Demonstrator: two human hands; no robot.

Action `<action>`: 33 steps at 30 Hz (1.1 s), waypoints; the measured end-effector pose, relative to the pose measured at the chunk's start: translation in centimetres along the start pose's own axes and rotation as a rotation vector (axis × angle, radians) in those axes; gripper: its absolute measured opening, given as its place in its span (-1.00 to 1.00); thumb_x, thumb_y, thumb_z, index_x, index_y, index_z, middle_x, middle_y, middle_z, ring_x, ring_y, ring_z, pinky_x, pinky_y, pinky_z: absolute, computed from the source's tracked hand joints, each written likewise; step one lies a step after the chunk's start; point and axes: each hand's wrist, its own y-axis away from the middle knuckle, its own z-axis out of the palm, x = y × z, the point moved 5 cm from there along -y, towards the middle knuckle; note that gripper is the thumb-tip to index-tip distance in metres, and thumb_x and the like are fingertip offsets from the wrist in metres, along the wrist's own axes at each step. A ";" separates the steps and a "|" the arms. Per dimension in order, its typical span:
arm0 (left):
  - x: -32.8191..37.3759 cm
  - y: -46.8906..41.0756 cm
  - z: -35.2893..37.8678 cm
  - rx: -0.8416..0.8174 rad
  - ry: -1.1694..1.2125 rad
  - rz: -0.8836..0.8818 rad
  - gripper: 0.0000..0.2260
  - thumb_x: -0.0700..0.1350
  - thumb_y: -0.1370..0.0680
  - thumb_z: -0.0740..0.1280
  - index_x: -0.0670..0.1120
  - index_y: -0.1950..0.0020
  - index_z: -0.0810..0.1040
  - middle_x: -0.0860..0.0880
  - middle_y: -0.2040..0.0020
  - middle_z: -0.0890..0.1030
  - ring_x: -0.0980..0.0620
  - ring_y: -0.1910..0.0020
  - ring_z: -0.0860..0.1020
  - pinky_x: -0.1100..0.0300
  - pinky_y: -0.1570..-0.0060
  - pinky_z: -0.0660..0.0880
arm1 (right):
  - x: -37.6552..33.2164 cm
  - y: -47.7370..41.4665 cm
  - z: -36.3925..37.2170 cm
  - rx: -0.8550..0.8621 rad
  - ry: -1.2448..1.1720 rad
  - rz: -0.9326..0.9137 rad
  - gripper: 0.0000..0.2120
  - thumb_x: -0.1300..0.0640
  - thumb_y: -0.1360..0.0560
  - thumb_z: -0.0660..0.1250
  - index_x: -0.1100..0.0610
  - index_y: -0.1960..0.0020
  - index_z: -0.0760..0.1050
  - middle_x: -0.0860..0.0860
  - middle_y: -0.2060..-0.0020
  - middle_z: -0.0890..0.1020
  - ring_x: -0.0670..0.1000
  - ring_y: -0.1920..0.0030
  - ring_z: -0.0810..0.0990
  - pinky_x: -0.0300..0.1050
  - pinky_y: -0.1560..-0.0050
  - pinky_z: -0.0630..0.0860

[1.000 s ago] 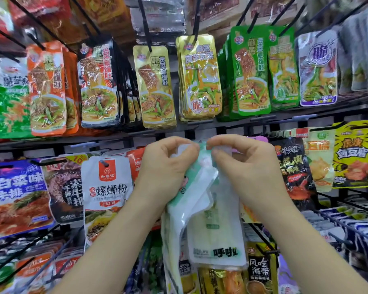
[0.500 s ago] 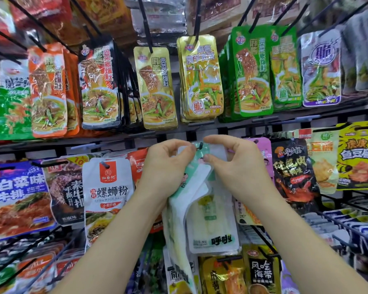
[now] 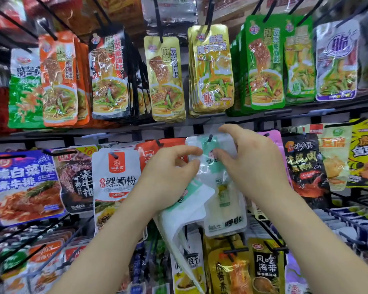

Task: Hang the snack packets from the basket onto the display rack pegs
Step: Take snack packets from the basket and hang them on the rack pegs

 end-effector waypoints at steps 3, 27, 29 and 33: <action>0.1 -0.2 0.0 -0.024 -0.103 0.004 -0.77 -0.05 -0.59 0.28 0.15 -0.22 0.57 -0.05 0.22 0.65 0.20 0.62 0.31 0.31 0.49 0.30 | -0.2 -0.1 0.1 -0.015 -0.031 -0.020 -0.53 -0.03 -0.52 0.39 0.00 -0.39 0.38 0.06 -0.07 0.61 0.15 -0.09 0.54 -0.02 0.04 0.40; 4.5 3.0 -2.9 0.521 0.154 0.279 -0.87 -0.04 -0.56 0.36 0.07 0.20 0.59 0.19 0.45 0.49 0.20 0.45 0.39 0.13 0.41 0.43 | -5.8 7.4 -2.2 -0.519 -1.259 0.305 -0.60 -0.16 -0.34 0.41 -0.18 -0.17 0.53 -0.20 0.01 0.70 -0.16 -0.03 0.66 -0.29 0.00 0.59; 4.7 3.3 -1.9 0.503 0.203 0.264 -0.86 -0.01 -0.55 0.36 0.05 0.20 0.57 0.15 0.43 0.50 0.20 0.45 0.41 0.12 0.43 0.46 | -5.6 7.6 -2.0 -0.429 -1.283 0.291 -0.73 0.11 -0.43 0.35 -0.05 -0.12 0.58 -0.15 0.05 0.72 -0.09 0.02 0.69 -0.28 0.08 0.60; 4.6 3.4 -0.5 0.320 0.405 0.156 -0.88 0.05 -0.50 0.41 0.02 0.11 0.60 -0.02 0.30 0.60 0.08 0.29 0.55 0.01 0.25 0.51 | -3.3 7.9 -1.7 -0.224 -1.224 0.426 -0.86 0.27 -0.47 0.42 0.12 0.02 0.68 0.02 0.09 0.74 0.09 0.05 0.71 0.06 0.04 0.65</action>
